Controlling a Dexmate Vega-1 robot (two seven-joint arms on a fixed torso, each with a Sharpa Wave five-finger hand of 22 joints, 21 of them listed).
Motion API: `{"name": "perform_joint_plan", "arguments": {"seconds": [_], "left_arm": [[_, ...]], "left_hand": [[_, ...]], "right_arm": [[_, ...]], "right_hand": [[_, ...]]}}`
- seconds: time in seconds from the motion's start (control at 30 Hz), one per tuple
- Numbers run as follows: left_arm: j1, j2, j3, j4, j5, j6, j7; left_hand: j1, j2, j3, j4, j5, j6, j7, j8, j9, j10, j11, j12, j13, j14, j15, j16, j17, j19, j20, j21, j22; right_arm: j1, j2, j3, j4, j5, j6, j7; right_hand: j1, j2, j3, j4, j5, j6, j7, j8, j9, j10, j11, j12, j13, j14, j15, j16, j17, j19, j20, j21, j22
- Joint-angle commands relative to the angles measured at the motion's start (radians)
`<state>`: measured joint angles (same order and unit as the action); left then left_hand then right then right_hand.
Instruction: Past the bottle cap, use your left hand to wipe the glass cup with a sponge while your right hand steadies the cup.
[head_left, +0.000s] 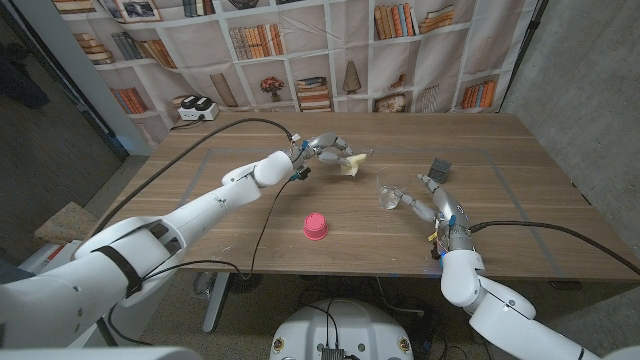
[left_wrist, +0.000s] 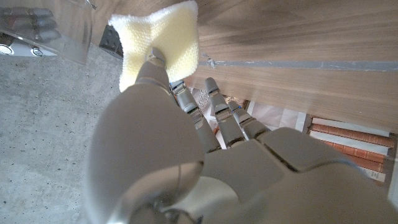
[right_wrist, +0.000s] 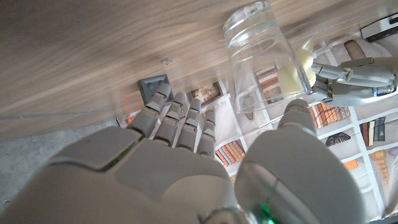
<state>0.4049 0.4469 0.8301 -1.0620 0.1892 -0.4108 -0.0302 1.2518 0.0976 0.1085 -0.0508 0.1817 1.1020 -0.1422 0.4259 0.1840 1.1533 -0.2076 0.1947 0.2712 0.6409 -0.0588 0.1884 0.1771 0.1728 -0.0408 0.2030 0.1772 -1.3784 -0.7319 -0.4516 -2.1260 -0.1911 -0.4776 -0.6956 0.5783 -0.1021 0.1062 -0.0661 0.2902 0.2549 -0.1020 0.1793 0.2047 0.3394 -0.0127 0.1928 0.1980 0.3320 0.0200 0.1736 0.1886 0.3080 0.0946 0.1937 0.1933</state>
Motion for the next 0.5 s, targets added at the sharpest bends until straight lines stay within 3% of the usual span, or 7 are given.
{"name": "perform_joint_plan", "arguments": {"seconds": [0.03, 0.5], "left_arm": [[0.009, 0.013, -0.011, -0.015, 0.000, 0.003, 0.014], [0.012, 0.020, -0.022, -0.020, 0.000, -0.008, 0.025]], "left_hand": [[-0.006, -0.002, 0.036, 0.028, 0.004, 0.049, 0.046, 0.007, 0.006, -0.002, -0.006, 0.007, 0.006, -0.002, -0.132, 0.002, 0.002, -0.005, -0.008, 0.000, 0.003], [-0.007, -0.003, 0.039, 0.029, 0.004, 0.049, 0.047, 0.009, 0.005, -0.001, -0.006, 0.008, 0.007, -0.003, -0.132, 0.001, 0.002, -0.005, -0.007, 0.001, 0.003]], "right_arm": [[-0.024, 0.008, 0.041, -0.016, -0.007, 0.042, -0.032], [-0.017, 0.031, 0.053, -0.003, -0.026, 0.070, -0.049]], "right_hand": [[-0.013, 0.002, -0.004, 0.000, 0.010, 0.000, -0.002, 0.008, 0.002, 0.003, -0.004, 0.008, 0.002, 0.000, 0.004, 0.009, 0.003, 0.001, 0.001, 0.004, 0.001], [-0.026, 0.002, -0.012, 0.006, 0.018, 0.010, -0.004, 0.016, 0.001, 0.021, -0.007, 0.020, 0.002, 0.008, -0.007, 0.015, 0.003, 0.005, 0.000, 0.008, 0.001]]}}
